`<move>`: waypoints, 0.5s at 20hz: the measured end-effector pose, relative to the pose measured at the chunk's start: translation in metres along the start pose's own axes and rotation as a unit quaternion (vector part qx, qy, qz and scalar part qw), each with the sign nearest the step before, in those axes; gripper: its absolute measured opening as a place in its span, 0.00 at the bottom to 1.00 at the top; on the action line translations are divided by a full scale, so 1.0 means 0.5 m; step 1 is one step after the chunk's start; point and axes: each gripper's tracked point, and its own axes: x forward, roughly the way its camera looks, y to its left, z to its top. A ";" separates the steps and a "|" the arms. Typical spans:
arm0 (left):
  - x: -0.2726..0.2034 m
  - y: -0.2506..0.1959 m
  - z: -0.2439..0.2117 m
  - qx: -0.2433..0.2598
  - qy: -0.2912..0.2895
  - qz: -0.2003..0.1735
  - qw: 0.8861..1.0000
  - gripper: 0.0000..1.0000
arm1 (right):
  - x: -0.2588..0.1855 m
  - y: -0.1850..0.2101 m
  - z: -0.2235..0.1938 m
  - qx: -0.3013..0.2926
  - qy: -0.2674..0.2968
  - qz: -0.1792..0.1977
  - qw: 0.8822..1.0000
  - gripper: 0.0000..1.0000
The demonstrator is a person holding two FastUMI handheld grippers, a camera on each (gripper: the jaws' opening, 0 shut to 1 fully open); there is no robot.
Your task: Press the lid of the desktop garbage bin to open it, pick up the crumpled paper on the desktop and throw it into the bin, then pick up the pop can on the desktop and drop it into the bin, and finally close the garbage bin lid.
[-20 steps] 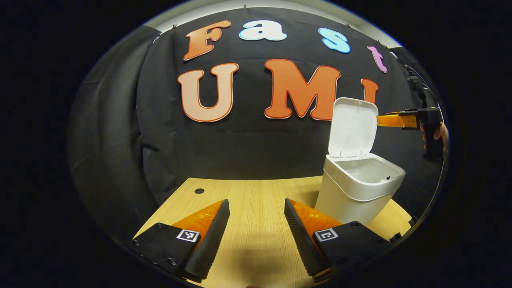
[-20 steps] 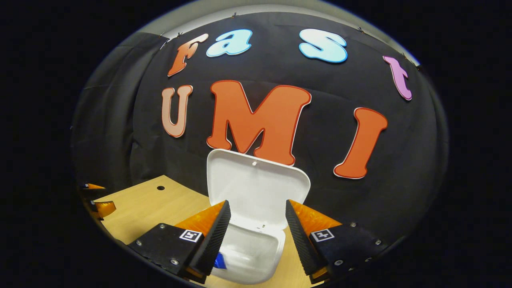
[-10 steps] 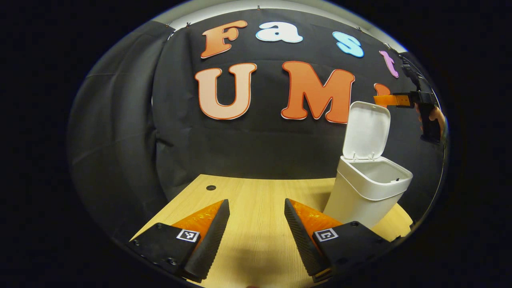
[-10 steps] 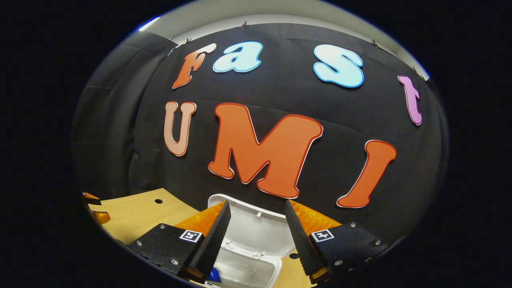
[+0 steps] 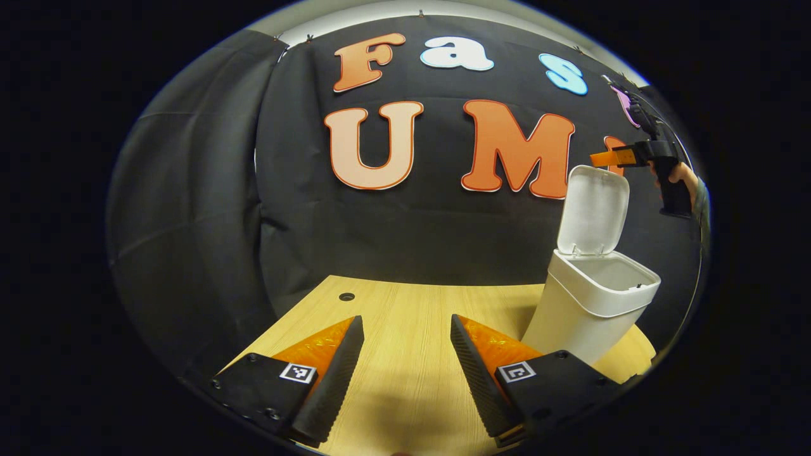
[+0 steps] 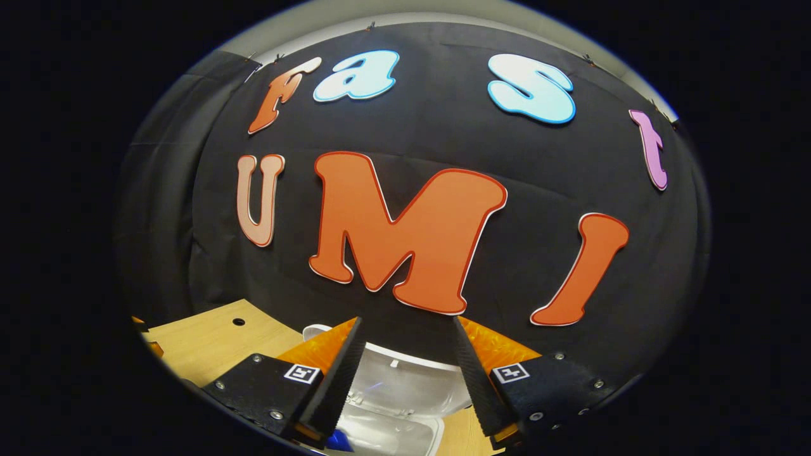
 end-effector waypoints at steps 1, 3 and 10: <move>0.001 0.002 0.000 -0.001 0.001 -0.002 1.000 0.89 | -0.001 0.000 0.000 0.003 0.003 -0.002 1.000 0.84; 0.005 0.005 0.000 0.000 0.002 -0.008 1.000 0.89 | -0.012 0.002 -0.004 0.010 0.009 -0.004 1.000 0.84; 0.013 0.002 0.004 0.000 0.002 -0.030 1.000 0.87 | -0.085 0.030 -0.031 0.014 0.026 0.005 1.000 0.84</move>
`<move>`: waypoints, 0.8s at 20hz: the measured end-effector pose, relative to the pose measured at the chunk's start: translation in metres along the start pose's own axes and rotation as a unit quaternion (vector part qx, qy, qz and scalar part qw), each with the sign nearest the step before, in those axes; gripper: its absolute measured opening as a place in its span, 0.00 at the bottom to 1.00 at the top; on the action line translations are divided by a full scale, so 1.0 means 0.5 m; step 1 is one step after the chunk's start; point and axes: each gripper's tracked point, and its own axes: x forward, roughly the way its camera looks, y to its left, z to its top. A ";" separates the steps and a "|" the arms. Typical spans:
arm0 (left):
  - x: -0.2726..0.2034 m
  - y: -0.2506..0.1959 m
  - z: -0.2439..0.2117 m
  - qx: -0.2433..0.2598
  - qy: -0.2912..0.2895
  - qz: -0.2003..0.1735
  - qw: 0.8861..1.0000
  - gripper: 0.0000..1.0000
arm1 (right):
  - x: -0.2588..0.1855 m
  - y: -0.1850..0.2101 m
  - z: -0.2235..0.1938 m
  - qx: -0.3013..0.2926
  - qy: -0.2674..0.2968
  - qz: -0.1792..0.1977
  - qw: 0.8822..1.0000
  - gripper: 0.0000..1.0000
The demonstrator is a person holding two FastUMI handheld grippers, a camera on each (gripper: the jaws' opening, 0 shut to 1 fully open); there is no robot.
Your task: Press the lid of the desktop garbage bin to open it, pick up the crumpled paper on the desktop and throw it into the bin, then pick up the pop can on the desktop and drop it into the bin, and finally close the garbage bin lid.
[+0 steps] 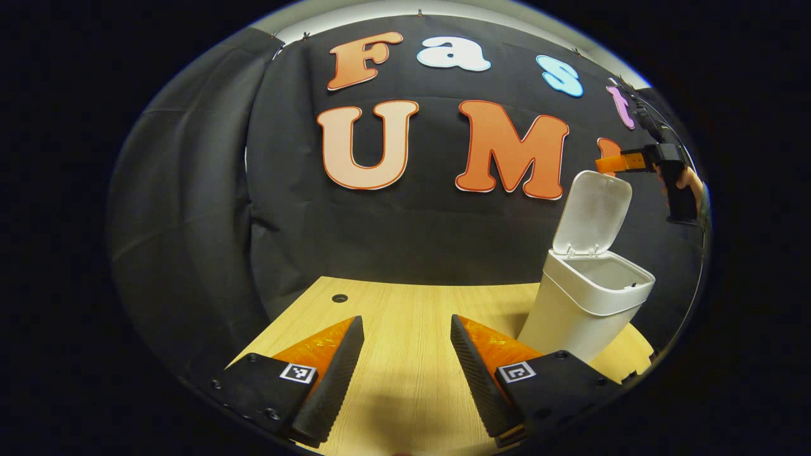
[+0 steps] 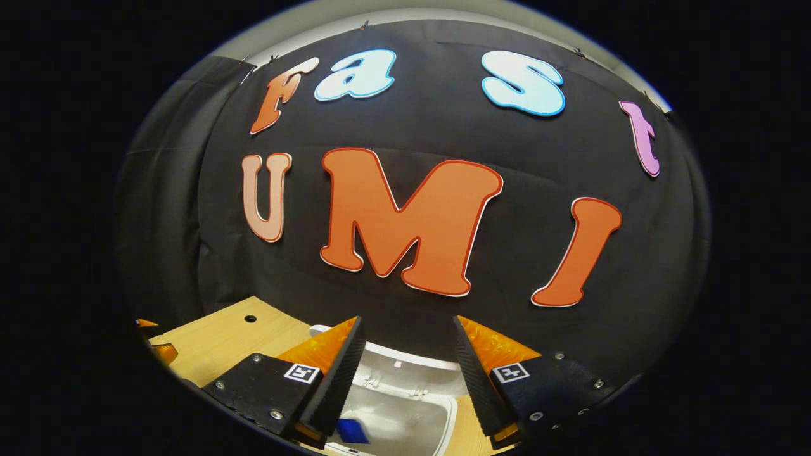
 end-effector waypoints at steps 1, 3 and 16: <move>0.001 -0.003 0.000 -0.003 0.000 -0.003 1.000 0.87 | -0.005 0.005 -0.007 -0.003 0.003 -0.001 1.000 0.84; 0.004 -0.010 -0.002 -0.004 0.001 -0.011 1.000 0.89 | -0.017 0.022 -0.031 -0.020 0.018 0.002 1.000 0.83; 0.013 -0.053 0.037 -0.019 -0.009 -0.050 0.999 0.89 | -0.090 0.081 -0.173 -0.022 0.093 0.024 0.995 0.84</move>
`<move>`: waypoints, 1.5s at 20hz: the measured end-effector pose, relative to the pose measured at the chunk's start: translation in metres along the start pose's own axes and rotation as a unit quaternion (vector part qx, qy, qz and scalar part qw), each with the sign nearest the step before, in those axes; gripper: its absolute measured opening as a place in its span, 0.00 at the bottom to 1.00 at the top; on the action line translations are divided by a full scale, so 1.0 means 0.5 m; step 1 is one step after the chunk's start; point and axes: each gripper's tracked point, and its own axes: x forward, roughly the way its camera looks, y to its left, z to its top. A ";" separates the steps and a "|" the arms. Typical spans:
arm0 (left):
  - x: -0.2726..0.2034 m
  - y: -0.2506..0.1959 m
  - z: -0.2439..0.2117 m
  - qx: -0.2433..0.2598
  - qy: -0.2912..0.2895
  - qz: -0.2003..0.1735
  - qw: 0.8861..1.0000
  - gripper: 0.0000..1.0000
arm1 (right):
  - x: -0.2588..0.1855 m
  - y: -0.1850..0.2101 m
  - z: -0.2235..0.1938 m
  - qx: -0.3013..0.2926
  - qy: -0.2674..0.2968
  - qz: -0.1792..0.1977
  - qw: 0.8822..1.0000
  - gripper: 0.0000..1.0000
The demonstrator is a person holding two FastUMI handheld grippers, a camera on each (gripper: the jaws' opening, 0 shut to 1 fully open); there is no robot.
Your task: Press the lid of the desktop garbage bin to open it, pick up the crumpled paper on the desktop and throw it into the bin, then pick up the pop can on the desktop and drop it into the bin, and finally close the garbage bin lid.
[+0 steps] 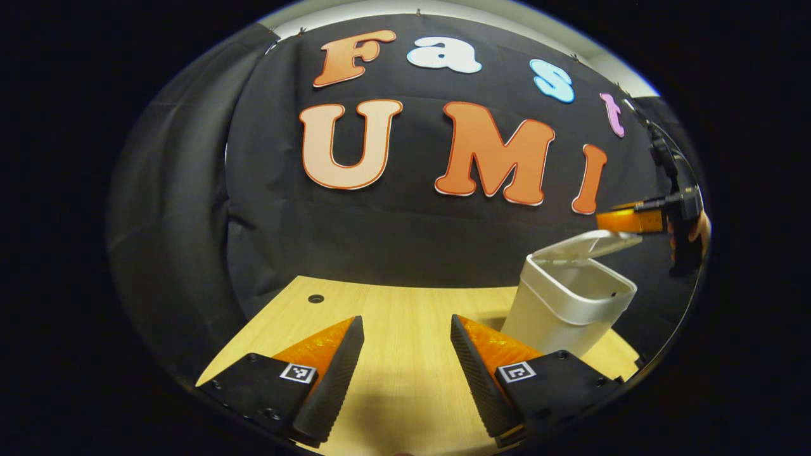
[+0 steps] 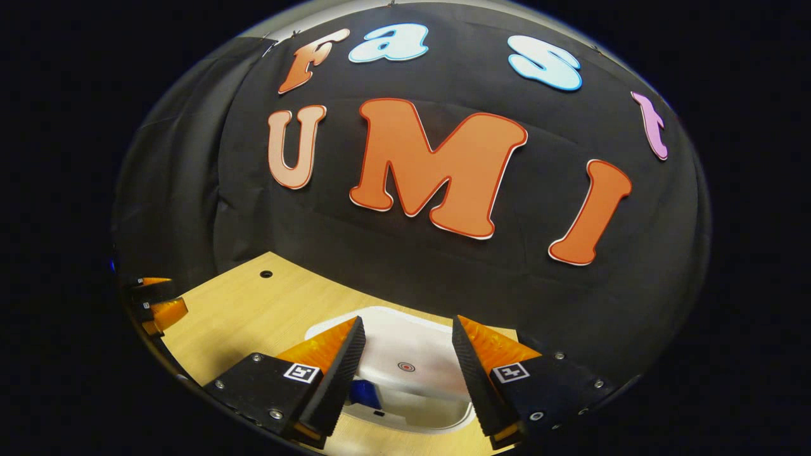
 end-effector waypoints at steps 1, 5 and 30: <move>0.002 -0.002 0.010 0.002 -0.005 -0.002 1.000 0.89 | -0.004 0.002 -0.008 0.005 0.005 0.000 1.000 0.84; 0.011 -0.007 0.033 0.012 -0.015 -0.011 1.000 0.89 | -0.012 0.012 -0.049 0.018 0.025 -0.002 1.000 0.84; 0.031 -0.005 0.015 0.036 0.008 -0.056 0.998 0.89 | -0.051 0.077 -0.203 0.104 0.126 -0.034 0.986 0.47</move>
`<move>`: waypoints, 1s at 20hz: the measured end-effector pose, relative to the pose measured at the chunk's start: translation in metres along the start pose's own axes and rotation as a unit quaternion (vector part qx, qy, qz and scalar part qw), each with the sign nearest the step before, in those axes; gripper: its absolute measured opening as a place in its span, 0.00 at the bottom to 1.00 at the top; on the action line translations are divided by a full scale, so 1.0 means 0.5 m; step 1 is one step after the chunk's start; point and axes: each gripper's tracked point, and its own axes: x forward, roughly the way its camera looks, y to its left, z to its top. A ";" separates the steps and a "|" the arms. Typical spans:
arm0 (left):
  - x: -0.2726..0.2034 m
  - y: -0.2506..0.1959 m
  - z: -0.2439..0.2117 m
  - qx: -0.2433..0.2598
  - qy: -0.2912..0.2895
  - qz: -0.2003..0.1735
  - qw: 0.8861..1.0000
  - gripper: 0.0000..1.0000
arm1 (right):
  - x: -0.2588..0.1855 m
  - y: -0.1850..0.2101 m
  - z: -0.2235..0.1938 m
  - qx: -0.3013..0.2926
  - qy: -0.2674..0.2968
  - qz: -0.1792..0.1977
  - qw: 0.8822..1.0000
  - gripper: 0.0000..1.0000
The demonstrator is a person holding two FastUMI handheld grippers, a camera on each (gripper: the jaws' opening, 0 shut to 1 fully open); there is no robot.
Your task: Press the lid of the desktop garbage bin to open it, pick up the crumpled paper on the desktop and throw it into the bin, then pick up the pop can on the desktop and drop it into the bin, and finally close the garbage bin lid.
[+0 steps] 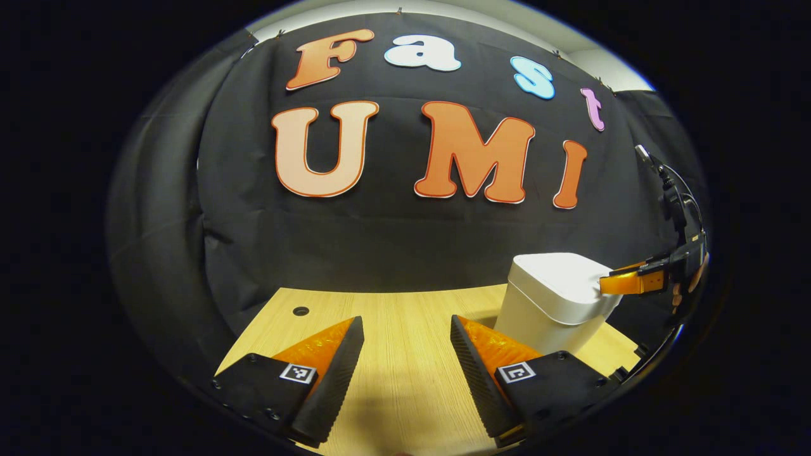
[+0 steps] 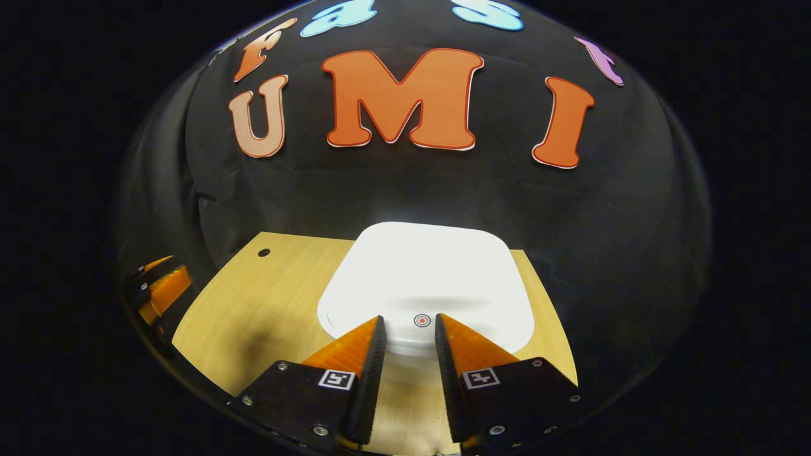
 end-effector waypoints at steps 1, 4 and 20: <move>0.001 -0.002 0.003 0.001 -0.001 -0.003 1.000 0.89 | -0.002 -0.001 -0.001 0.000 0.001 -0.005 1.000 0.47; 0.001 -0.003 0.012 -0.003 -0.007 -0.009 1.000 0.89 | -0.003 -0.002 -0.002 -0.007 0.008 -0.017 1.000 0.47; 0.000 0.009 0.136 0.000 -0.070 0.002 0.998 0.89 | -0.029 0.022 0.115 -0.018 -0.123 0.000 0.992 0.56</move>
